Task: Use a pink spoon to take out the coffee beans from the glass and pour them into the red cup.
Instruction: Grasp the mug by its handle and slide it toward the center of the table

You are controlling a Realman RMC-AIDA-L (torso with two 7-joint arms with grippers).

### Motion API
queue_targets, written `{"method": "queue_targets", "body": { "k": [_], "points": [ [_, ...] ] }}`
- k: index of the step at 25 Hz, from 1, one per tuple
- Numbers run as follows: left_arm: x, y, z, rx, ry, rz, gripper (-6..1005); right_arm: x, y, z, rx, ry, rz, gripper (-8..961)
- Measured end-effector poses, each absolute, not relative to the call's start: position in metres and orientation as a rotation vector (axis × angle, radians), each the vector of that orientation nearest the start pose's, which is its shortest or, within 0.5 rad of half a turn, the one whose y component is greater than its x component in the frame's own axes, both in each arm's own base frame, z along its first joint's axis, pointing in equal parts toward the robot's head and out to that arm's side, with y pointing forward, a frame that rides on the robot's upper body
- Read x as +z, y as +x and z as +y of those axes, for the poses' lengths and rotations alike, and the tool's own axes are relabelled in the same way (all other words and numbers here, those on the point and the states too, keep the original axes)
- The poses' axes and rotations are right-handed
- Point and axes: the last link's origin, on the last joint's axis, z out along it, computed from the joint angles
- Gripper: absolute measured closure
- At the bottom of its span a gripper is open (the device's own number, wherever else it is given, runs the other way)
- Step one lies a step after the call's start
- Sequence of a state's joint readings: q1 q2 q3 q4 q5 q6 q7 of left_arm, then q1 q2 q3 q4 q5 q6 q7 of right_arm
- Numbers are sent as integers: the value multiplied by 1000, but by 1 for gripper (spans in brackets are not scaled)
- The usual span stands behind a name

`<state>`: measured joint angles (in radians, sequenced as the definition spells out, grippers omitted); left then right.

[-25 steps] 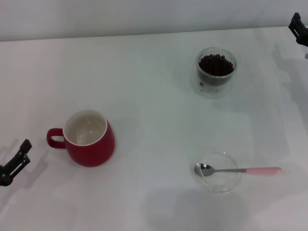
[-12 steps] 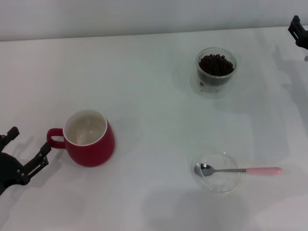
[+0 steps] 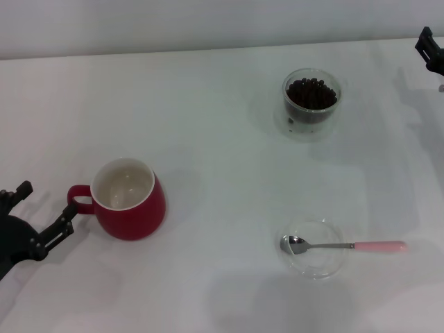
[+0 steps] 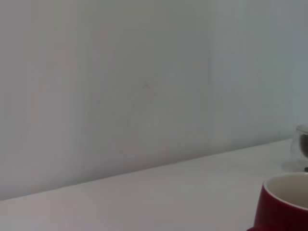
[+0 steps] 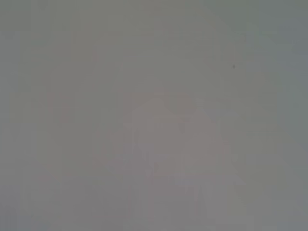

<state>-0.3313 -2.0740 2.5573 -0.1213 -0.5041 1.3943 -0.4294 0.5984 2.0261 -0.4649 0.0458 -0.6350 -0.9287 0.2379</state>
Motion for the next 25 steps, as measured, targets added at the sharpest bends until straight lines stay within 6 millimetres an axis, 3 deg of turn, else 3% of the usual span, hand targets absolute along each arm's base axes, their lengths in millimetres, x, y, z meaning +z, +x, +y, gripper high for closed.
{"method": "queue_targets", "body": {
  "k": [15,23,25],
  "points": [
    [-49,-363,256,-567,-2126,-567,112,31,375,370,554,-1339,828,83],
    [-57,-353,265,-550,-2146,-487,129,30,374,370,551,-1341,832,83],
    [-59,-350,265,-546,-2141,-443,180,30,375,370,552,-1340,833,83]
  ]
}}
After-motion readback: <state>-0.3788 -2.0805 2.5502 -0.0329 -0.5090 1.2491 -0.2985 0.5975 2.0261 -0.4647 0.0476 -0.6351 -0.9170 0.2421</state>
